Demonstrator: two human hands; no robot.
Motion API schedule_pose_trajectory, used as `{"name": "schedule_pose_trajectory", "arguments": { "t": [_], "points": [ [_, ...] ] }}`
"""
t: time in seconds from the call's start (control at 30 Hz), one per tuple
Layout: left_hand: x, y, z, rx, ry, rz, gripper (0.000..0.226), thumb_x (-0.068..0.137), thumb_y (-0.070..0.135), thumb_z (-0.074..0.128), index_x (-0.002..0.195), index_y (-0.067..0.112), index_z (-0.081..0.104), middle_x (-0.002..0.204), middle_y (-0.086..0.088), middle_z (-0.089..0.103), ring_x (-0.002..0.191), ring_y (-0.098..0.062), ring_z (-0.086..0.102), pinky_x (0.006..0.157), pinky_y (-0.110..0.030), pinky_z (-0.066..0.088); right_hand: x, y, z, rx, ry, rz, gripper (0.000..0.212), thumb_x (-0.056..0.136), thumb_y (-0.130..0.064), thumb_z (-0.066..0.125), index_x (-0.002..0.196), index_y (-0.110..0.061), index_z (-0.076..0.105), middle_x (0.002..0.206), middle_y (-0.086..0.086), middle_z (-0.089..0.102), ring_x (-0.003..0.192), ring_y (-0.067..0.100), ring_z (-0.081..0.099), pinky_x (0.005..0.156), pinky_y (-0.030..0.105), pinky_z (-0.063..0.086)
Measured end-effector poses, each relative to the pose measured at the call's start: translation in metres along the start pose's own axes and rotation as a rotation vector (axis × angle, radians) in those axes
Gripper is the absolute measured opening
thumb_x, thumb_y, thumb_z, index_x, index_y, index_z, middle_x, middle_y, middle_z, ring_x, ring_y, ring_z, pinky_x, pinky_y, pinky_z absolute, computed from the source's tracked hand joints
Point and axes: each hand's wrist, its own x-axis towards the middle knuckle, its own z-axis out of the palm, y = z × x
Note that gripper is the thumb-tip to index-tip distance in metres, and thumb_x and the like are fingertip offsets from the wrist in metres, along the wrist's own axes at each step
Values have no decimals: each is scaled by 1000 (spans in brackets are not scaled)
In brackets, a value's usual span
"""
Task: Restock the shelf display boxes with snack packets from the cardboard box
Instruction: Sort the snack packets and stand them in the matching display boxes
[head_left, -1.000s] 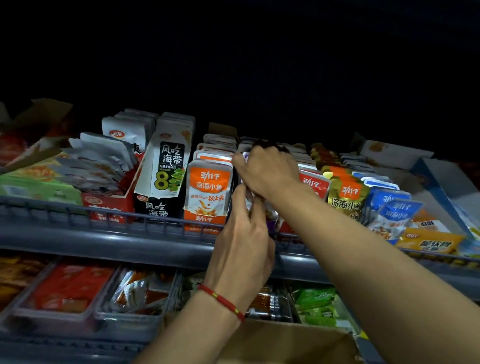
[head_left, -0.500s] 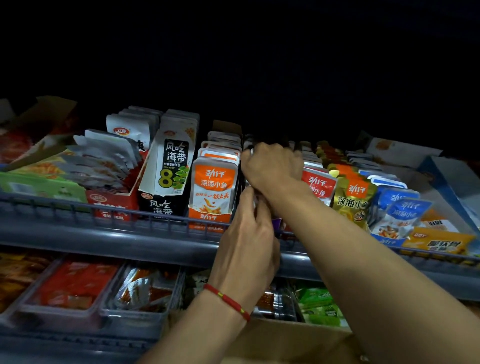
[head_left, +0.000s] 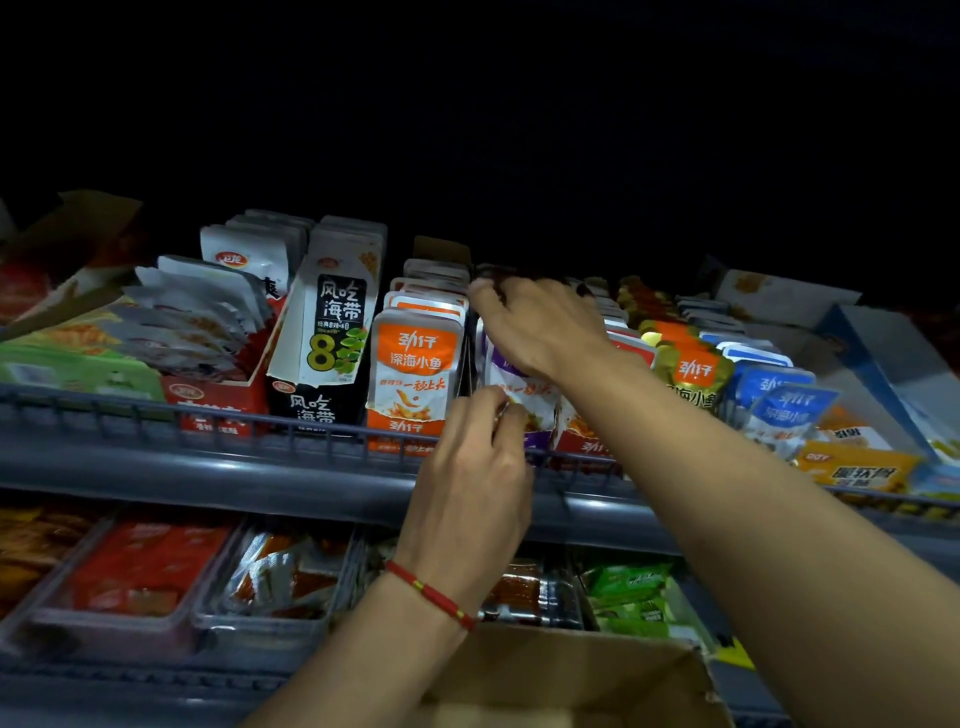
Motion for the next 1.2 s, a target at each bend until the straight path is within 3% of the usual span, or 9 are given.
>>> {"name": "schedule_pose_trajectory", "arguments": {
  "t": [0.23, 0.37, 0.43, 0.63, 0.8, 0.9, 0.97, 1.1, 1.2],
  "points": [
    [-2, -4, 1, 6, 48, 22, 35, 82, 5, 74, 116, -1, 69, 114, -13, 62, 108, -26, 61, 89, -39, 59, -11, 4, -14, 83, 105, -66, 52, 106, -53, 23, 122, -27, 65, 122, 9, 67, 112, 32, 60, 92, 46, 45],
    [-2, -6, 1, -27, 92, 31, 30, 83, 4, 71, 112, 0, 70, 110, -12, 63, 104, -25, 62, 91, -35, 58, -17, 11, -30, 174, 151, -68, 44, 109, -47, 25, 94, -27, 62, 100, 6, 67, 93, 25, 62, 75, 39, 44],
    [-3, -5, 0, -38, 105, 42, 27, 84, 4, 68, 111, 1, 70, 109, -11, 63, 103, -24, 61, 91, -34, 57, -19, 17, -39, 211, 183, -44, 48, 108, -49, 25, 87, -25, 60, 101, 11, 69, 95, 31, 63, 78, 42, 47],
    [-5, 5, -3, -35, 51, 209, 29, 87, 9, 62, 115, 5, 68, 112, -10, 65, 105, -24, 62, 90, -39, 57, -32, 55, -73, 236, 281, 15, 41, 108, -33, 38, 114, -10, 70, 102, 17, 70, 96, 34, 64, 79, 44, 50],
    [-15, 33, 18, 72, -202, 388, 76, 68, 10, 75, 140, 3, 53, 147, -18, 49, 139, -33, 42, 116, -48, 36, -45, 91, -89, -77, 135, -6, 37, 106, -23, 45, 141, -21, 56, 136, 12, 62, 121, 31, 58, 95, 42, 50],
    [-13, 41, 23, 143, -272, 322, 95, 73, 14, 73, 155, 5, 25, 162, -22, 21, 152, -36, 15, 123, -50, 14, -55, 92, -80, -394, -112, -118, 47, 105, -28, 47, 151, -25, 41, 155, 3, 46, 143, 25, 39, 119, 50, 28],
    [-11, 43, 26, 177, -289, 306, 100, 78, 18, 72, 158, 7, 12, 164, -21, 13, 154, -36, 7, 123, -49, 0, -55, 93, -71, -518, -120, -152, 48, 104, -29, 51, 151, -28, 40, 156, -2, 43, 146, 23, 33, 121, 52, 19],
    [-10, 45, 25, 180, -302, 287, 99, 61, 22, 85, 147, 4, 40, 144, -19, 48, 138, -35, 42, 120, -47, 18, -48, 90, -62, -531, 7, -213, 38, 99, -32, 60, 137, -27, 56, 137, 0, 61, 130, 25, 47, 107, 45, 31],
    [-11, 44, 26, 138, -264, 310, 98, 57, 22, 86, 143, 3, 46, 137, -15, 54, 131, -32, 49, 119, -47, 27, -46, 89, -57, -537, 46, -257, 40, 98, -31, 62, 137, -25, 56, 134, 1, 63, 127, 24, 51, 104, 43, 33]
  ]
}}
